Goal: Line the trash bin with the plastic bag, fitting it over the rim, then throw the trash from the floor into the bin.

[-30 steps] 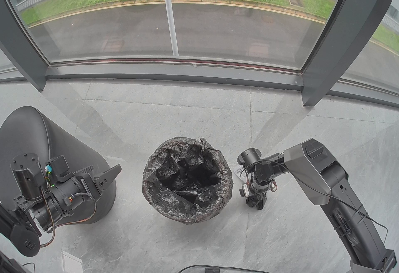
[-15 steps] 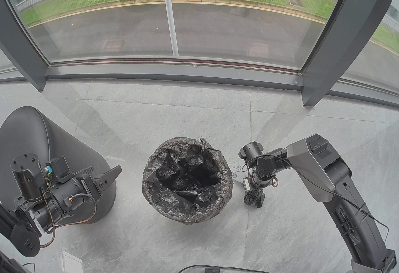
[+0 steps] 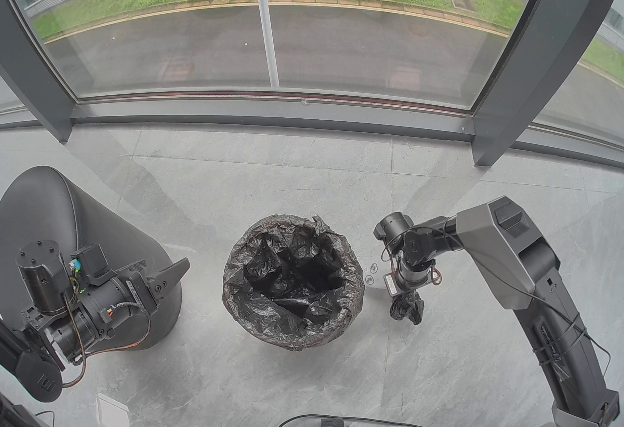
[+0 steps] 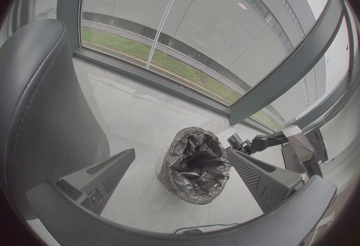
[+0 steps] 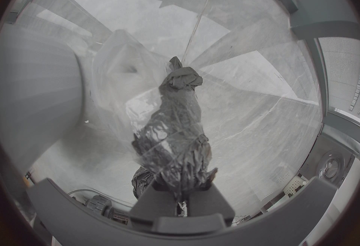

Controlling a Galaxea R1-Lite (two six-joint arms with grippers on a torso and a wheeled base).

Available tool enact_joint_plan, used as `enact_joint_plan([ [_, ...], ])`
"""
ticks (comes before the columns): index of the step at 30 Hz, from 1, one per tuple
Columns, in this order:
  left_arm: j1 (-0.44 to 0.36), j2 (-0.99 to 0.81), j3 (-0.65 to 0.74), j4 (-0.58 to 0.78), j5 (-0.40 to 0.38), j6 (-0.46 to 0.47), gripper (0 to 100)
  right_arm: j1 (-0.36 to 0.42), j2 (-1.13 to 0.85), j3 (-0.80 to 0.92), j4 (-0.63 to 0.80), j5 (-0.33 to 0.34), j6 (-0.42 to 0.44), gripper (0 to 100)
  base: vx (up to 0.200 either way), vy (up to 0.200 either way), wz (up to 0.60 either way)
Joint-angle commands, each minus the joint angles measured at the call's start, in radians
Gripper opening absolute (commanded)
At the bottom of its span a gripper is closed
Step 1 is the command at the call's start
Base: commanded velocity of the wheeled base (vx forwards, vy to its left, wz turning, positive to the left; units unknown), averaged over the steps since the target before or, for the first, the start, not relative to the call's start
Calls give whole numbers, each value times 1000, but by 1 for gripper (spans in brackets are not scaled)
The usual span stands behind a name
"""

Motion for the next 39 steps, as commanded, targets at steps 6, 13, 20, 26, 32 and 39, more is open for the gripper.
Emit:
enact_joint_plan([
  [6,2,-5,-1,-1,0,-6,100,60,-410,-1,155,-19,-132,0,0,0,0],
  [13,1,-4,16,-46,0,-6,100,161,-651,-1,300,-23,-161,0,0,0,0],
  [20,-4,-7,23,-51,0,-6,100,339,-764,-1,451,-22,-159,0,0,0,0],
  [26,-4,-10,23,-52,-1,-6,100,520,-743,-1,531,-20,-70,0,0,0,0],
  [32,-4,-10,25,-52,-1,-6,100,537,-635,-1,530,-2,-35,0,0,0,0],
  [39,-4,-9,23,-54,-1,-6,100,535,-510,-1,382,14,-44,0,0,0,0],
])
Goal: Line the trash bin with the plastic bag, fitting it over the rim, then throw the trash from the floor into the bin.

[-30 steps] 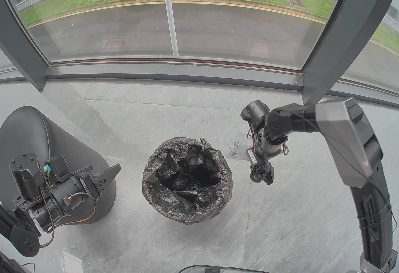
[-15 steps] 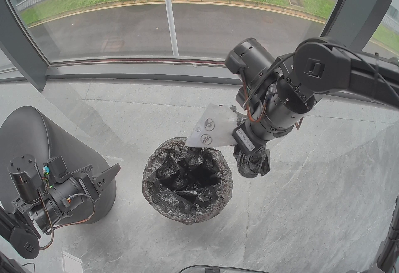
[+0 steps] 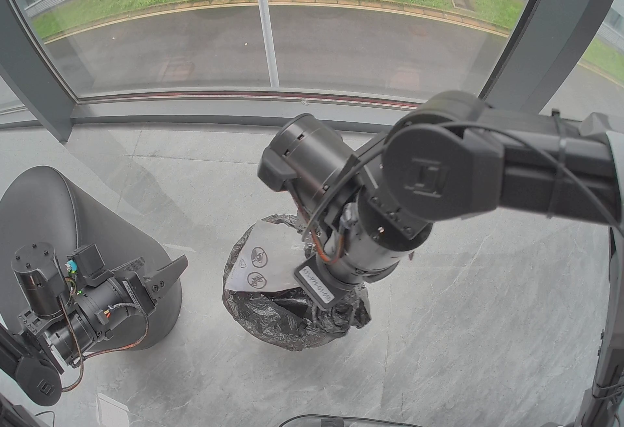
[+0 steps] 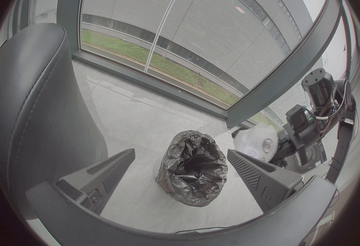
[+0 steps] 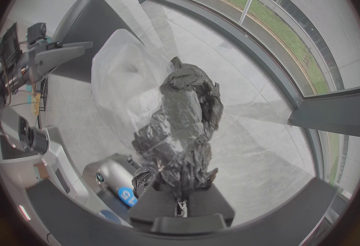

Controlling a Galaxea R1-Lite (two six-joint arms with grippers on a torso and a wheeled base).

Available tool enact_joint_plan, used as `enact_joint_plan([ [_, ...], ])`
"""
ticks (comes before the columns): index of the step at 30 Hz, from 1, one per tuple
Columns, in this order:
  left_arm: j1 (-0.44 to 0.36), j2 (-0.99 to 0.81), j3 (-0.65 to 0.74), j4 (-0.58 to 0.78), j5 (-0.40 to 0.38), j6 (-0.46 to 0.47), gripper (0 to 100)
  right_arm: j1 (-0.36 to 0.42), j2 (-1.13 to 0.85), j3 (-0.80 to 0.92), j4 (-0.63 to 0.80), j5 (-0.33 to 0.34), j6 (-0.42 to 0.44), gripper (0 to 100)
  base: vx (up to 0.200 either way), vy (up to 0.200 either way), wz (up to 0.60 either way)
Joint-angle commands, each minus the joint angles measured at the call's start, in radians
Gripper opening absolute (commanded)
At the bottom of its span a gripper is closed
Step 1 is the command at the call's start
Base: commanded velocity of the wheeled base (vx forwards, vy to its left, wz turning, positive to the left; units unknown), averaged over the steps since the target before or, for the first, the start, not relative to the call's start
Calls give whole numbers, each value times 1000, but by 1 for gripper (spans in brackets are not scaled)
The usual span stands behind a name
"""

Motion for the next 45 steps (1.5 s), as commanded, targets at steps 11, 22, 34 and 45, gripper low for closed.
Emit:
enact_joint_plan([
  [11,2,-1,-1,-1,0,0,100,39,235,0,-484,6,-190,0,0,0,0],
  [22,0,-1,-1,-1,0,0,100,-35,267,0,-490,3,-190,0,0,0,0],
  [34,0,2,-1,-1,0,0,100,-82,305,0,-536,-31,-192,0,0,0,0],
  [45,2,3,-1,-1,0,0,100,-82,305,0,-539,-31,-190,100,0,0,0],
])
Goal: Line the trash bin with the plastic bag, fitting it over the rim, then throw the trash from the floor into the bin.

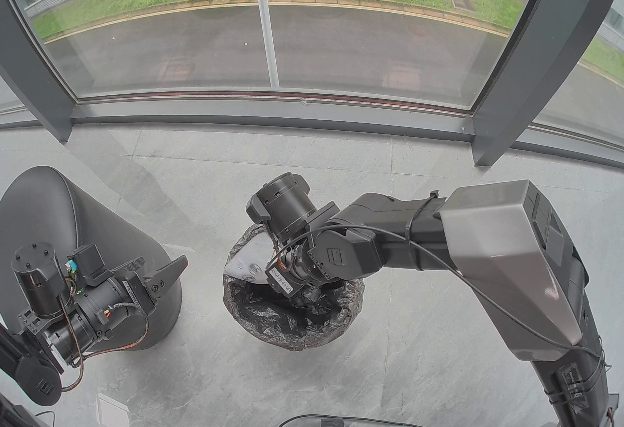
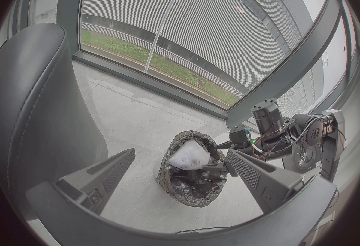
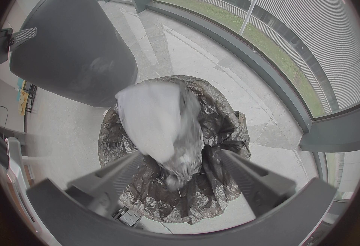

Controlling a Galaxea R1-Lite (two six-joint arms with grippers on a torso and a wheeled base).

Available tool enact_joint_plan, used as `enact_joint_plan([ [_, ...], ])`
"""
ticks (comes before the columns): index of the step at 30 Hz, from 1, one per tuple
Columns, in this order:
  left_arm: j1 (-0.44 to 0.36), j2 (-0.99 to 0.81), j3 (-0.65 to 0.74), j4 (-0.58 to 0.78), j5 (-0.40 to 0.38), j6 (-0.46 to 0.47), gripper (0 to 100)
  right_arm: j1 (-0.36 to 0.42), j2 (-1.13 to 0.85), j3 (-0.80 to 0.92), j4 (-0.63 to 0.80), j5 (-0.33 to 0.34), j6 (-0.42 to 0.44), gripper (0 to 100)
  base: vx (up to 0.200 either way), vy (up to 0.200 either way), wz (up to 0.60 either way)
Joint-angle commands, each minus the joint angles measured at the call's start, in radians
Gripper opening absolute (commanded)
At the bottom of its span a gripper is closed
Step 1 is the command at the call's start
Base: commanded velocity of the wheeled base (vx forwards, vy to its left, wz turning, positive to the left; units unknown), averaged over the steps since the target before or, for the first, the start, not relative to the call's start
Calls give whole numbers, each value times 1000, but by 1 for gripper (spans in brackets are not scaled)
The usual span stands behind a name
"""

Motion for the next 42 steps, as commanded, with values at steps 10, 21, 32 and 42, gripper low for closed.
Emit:
enact_joint_plan([
  [10,0,4,0,0,0,1,100,20,12,0,1,14,51,100,0,0,0],
  [21,1,1,1,0,0,1,100,25,107,0,-108,183,60,100,0,0,0],
  [32,0,4,0,0,0,1,100,29,69,0,-148,11,-80,100,0,0,0],
  [42,0,2,1,0,0,-1,100,29,41,0,-132,-34,-92,100,0,0,0],
])
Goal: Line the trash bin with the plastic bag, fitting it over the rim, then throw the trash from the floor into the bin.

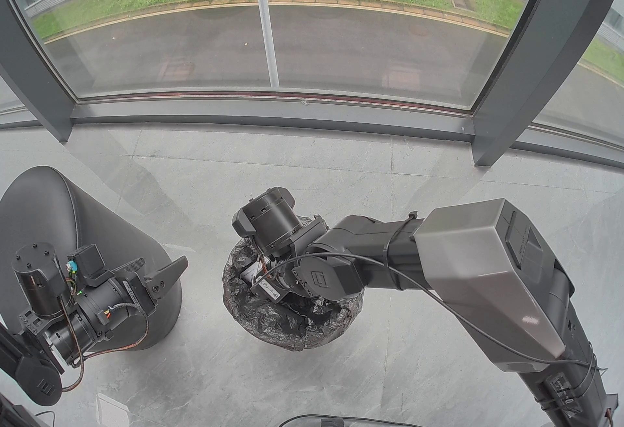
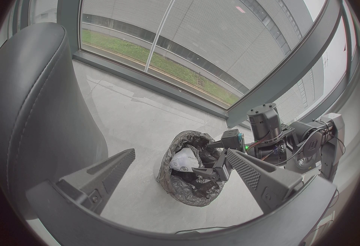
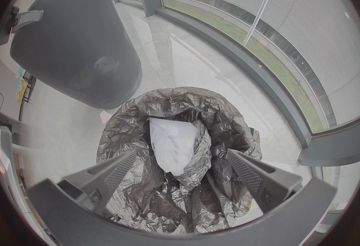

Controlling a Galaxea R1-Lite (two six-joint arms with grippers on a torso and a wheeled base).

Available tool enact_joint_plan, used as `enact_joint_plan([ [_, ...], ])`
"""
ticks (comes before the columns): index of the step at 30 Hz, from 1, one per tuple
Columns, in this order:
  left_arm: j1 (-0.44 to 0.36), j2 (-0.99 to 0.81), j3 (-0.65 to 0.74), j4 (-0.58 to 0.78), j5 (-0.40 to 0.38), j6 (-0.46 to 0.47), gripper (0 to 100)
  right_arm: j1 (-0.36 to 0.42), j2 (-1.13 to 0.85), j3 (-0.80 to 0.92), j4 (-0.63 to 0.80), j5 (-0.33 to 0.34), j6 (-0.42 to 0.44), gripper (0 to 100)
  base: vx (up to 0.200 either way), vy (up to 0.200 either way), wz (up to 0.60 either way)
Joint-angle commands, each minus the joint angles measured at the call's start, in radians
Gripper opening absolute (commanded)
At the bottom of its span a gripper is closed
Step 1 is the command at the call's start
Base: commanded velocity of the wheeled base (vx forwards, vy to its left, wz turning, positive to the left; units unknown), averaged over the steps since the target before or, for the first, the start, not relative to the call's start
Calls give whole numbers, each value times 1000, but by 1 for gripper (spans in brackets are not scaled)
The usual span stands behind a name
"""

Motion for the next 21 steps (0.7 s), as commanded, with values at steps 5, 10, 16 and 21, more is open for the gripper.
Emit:
enact_joint_plan([
  [5,0,-1,1,0,0,0,100,0,-7,0,-3,-5,-2,100,0,0,0],
  [10,0,-1,-1,0,0,0,100,-3,-4,0,-7,-3,-1,100,0,0,0],
  [16,0,-1,1,0,0,0,100,-11,-4,0,-12,-3,5,0,0,0,0],
  [21,0,1,-1,0,0,0,100,-17,9,0,-7,-3,8,0,0,0,0],
])
